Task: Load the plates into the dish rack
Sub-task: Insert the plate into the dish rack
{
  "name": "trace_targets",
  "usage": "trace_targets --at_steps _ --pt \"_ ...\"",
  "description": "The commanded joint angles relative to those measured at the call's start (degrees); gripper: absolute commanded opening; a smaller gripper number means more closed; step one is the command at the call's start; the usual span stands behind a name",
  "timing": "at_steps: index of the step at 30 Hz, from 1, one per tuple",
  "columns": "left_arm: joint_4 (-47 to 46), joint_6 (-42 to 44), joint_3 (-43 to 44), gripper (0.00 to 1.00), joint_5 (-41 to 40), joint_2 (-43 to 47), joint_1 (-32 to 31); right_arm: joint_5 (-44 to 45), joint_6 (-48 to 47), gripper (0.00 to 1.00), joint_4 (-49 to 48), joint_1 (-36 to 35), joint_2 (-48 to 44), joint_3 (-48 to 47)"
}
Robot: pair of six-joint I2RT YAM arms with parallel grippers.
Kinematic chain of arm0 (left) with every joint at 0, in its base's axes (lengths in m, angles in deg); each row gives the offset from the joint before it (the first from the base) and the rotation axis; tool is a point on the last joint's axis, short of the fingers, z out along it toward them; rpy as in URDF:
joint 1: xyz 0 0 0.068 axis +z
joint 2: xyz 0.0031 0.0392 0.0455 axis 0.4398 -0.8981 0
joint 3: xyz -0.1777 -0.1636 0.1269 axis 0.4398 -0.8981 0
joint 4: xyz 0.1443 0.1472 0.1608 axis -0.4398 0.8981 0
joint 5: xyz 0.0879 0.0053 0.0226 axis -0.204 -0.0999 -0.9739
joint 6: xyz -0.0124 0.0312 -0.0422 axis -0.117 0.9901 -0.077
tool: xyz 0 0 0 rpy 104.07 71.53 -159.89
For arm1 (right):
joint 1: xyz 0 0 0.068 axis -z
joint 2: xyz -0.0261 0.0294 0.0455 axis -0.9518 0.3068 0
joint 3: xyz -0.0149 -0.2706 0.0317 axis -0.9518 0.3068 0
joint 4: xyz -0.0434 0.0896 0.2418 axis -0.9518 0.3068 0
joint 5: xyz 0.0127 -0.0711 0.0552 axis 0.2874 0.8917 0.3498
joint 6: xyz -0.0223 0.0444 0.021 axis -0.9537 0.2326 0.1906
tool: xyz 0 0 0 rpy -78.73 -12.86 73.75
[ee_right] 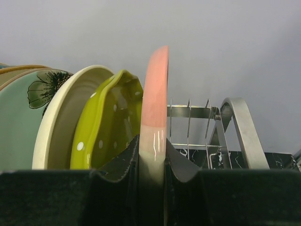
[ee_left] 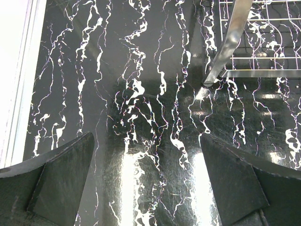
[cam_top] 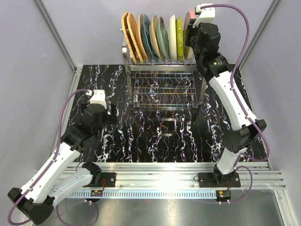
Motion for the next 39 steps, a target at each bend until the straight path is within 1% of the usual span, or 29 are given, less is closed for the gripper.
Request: trace_targets --at_steps 1,5,7,10,11,12,15,16,19,31,34,39 --pt "-2.9 0.4 -0.2 0.99 -1.0 -0.3 0.4 -1.4 1.7 0.07 -7.5 1.6 -2.6 -0.5" --pt "-2.9 0.4 -0.2 0.99 -1.0 -0.4 0.5 -2.4 1.8 0.15 -7.1 1.7 -2.2 -0.7" --pt "-2.9 0.4 -0.2 0.99 -0.9 -0.5 0.5 -3.0 1.8 0.16 -6.9 1.7 -2.0 -0.7" --pt "-2.9 0.4 -0.2 0.99 -0.7 -0.4 0.6 -4.3 1.8 0.25 -6.7 1.7 -2.3 -0.6" --pt "-3.0 0.4 -0.2 0.99 -0.7 -0.5 0.5 -4.6 1.8 0.32 -6.6 1.7 -2.5 -0.4" --pt "-2.9 0.4 -0.2 0.99 -0.6 -0.5 0.6 -4.7 1.8 0.34 -6.7 1.7 -2.6 -0.1" --pt "-2.9 0.4 -0.1 0.99 -0.3 -0.8 0.7 -4.9 1.8 0.36 -6.7 1.7 -3.5 0.7" --pt "-2.9 0.4 -0.1 0.99 -0.3 -0.8 0.7 -5.1 3.3 0.38 -6.8 1.7 -4.0 1.0" --pt "-2.9 0.3 -0.1 0.99 -0.3 -0.7 0.8 -5.3 3.5 0.42 -6.8 1.7 -4.4 1.7" --pt "-2.9 0.3 -0.1 0.99 0.2 -0.8 1.1 -6.2 4.7 0.45 -6.0 1.7 -6.1 1.3" --pt "-2.8 0.2 -0.1 0.99 0.3 -0.6 1.1 -7.1 5.6 0.49 -5.4 1.7 -6.6 0.9" --pt "-2.8 0.2 -0.1 0.99 0.5 -0.5 1.2 -8.0 6.5 0.5 -5.0 1.7 -6.8 0.3"
